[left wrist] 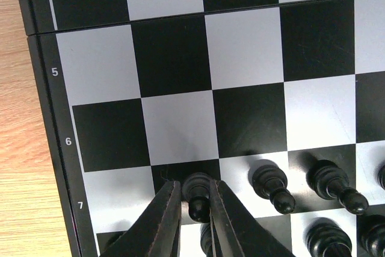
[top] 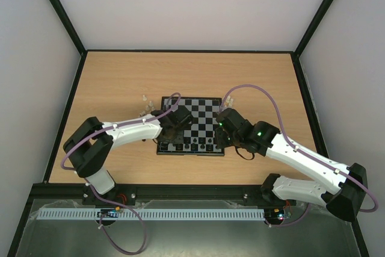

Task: Set up the chess pieces on the board
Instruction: Place the chess piece on the chessboard, then pick up the chess piece at the center of the board.

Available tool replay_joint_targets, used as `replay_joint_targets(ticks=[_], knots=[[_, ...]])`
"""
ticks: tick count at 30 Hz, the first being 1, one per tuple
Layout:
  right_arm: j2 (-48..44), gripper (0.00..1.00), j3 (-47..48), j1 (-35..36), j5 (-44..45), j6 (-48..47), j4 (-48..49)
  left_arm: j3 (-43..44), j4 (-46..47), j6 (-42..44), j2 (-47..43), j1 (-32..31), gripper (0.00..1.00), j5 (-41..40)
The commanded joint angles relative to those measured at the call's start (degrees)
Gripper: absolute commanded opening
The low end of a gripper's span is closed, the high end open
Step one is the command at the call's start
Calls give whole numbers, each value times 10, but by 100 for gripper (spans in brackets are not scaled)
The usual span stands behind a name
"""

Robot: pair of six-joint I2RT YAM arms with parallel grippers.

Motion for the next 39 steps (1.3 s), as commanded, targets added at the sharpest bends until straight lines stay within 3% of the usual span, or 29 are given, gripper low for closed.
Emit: replay_joint_targets(ticks=[1, 7, 12, 14, 26, 31, 39], knots=[[-9, 27, -8, -2, -1, 3, -6, 9, -18, -8, -2, 5, 15, -18], [-11, 27, -8, -3, -1, 5, -7, 10, -25, -12, -16, 5, 19, -23], [-12, 27, -7, -3, -1, 6, -7, 11, -40, -25, -60, 4, 41, -40], [-11, 27, -7, -3, -4, 6, -6, 10, -47, -32, -82, 4, 45, -47], [10, 27, 5, -3, -33, 3, 7, -112, -84, -98, -226, 17, 42, -67], [21, 31, 15, -2, -42, 2, 12, -167, -74, -109, -258, 50, 52, -56], [25, 31, 7, -2, -53, 3, 26, -198, -36, -114, -248, 113, 55, -64]])
